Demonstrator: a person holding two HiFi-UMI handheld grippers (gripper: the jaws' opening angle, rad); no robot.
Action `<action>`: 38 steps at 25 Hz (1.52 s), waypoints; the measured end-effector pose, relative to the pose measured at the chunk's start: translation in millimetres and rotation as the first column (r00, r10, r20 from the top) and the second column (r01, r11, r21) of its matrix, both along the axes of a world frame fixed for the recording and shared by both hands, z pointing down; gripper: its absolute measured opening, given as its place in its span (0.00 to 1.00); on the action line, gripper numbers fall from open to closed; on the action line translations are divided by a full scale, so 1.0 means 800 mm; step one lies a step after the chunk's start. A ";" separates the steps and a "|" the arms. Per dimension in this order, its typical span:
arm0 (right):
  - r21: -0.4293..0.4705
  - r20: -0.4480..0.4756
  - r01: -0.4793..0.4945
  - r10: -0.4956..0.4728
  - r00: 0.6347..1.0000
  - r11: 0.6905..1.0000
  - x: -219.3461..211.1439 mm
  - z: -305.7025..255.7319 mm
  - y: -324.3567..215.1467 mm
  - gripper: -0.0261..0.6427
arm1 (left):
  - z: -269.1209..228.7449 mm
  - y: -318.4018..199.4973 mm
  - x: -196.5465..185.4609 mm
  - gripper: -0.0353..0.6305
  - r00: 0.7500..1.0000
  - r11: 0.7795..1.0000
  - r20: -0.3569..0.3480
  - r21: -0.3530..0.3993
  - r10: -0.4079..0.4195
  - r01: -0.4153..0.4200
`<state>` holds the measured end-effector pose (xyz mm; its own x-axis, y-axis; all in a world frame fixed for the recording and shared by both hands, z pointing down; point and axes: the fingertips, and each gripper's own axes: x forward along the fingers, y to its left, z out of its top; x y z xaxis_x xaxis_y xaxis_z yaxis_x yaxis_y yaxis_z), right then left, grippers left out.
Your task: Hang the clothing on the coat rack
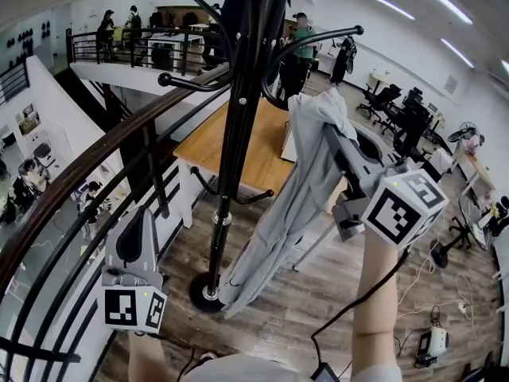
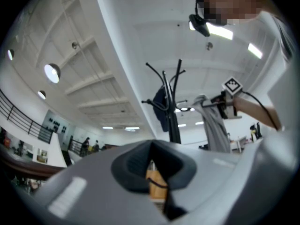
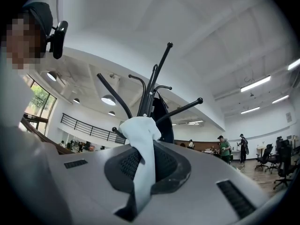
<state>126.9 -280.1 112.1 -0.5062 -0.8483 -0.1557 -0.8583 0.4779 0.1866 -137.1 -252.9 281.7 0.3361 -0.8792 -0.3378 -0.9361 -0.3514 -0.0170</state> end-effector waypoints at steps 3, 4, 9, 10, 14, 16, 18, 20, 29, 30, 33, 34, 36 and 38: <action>-0.028 0.004 0.003 -0.003 1.000 1.000 -0.005 0.015 -0.005 0.05 | 0.001 0.002 -0.002 0.07 1.000 1.000 0.001 0.000 0.001 -0.001; -0.036 0.002 0.004 -0.004 1.000 0.999 -0.007 0.019 -0.007 0.05 | 0.001 0.003 -0.003 0.07 1.000 1.000 0.001 0.000 0.000 0.000; -0.067 0.004 0.002 -0.001 1.000 0.998 -0.019 0.036 -0.024 0.05 | 0.001 0.004 -0.013 0.07 1.000 1.000 0.000 0.000 -0.013 0.013; -0.072 0.006 0.000 0.000 1.000 0.997 -0.021 0.038 -0.028 0.05 | 0.001 0.005 -0.015 0.07 1.000 1.000 -0.001 -0.001 -0.017 0.017; -0.086 0.015 -0.011 0.013 1.000 0.996 -0.022 0.046 -0.033 0.05 | -0.001 0.011 -0.025 0.07 0.999 0.999 0.000 -0.003 -0.033 0.033; -0.090 0.022 -0.015 0.017 1.000 0.996 -0.020 0.049 -0.032 0.05 | -0.002 0.014 -0.030 0.07 0.999 0.999 0.000 -0.001 -0.040 0.040; -0.087 0.027 -0.021 0.023 0.999 0.996 -0.018 0.049 -0.030 0.05 | 0.000 0.015 -0.033 0.07 0.999 0.999 0.000 -0.001 -0.045 0.045; -0.078 0.050 -0.020 0.023 0.998 0.997 -0.014 0.047 -0.025 0.05 | 0.001 0.016 -0.035 0.07 0.999 0.999 0.002 -0.002 -0.047 0.047; 0.013 0.189 -0.058 0.054 0.981 0.998 0.026 -0.007 -0.003 0.05 | -0.001 0.019 -0.034 0.07 0.999 0.999 0.005 0.005 -0.044 0.044; 0.018 0.202 -0.069 0.063 0.977 0.997 0.030 -0.011 -0.002 0.05 | -0.001 0.019 -0.034 0.07 0.999 0.999 0.004 0.007 -0.043 0.043; 0.038 0.220 -0.069 0.059 0.974 0.997 0.033 -0.027 -0.005 0.05 | -0.003 0.020 -0.033 0.07 0.999 0.999 0.002 0.010 -0.041 0.041; 0.044 0.222 -0.066 0.055 0.973 0.997 0.033 -0.032 -0.007 0.05 | -0.003 0.021 -0.032 0.07 0.999 0.999 0.002 0.011 -0.041 0.041; 0.052 0.229 -0.073 0.059 0.972 0.996 0.035 -0.041 -0.010 0.05 | -0.002 0.021 -0.032 0.07 0.999 0.999 0.002 0.010 -0.042 0.041; 0.063 0.230 -0.101 0.084 0.969 0.993 0.039 -0.049 -0.015 0.05 | -0.002 0.020 -0.033 0.07 0.999 0.999 0.002 0.010 -0.044 0.044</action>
<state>158.2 -291.7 73.1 -0.3698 -0.8718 -0.3212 -0.9223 0.3862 0.0136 -163.8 -236.7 280.3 0.2980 -0.8898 -0.3456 -0.9506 -0.3097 -0.0223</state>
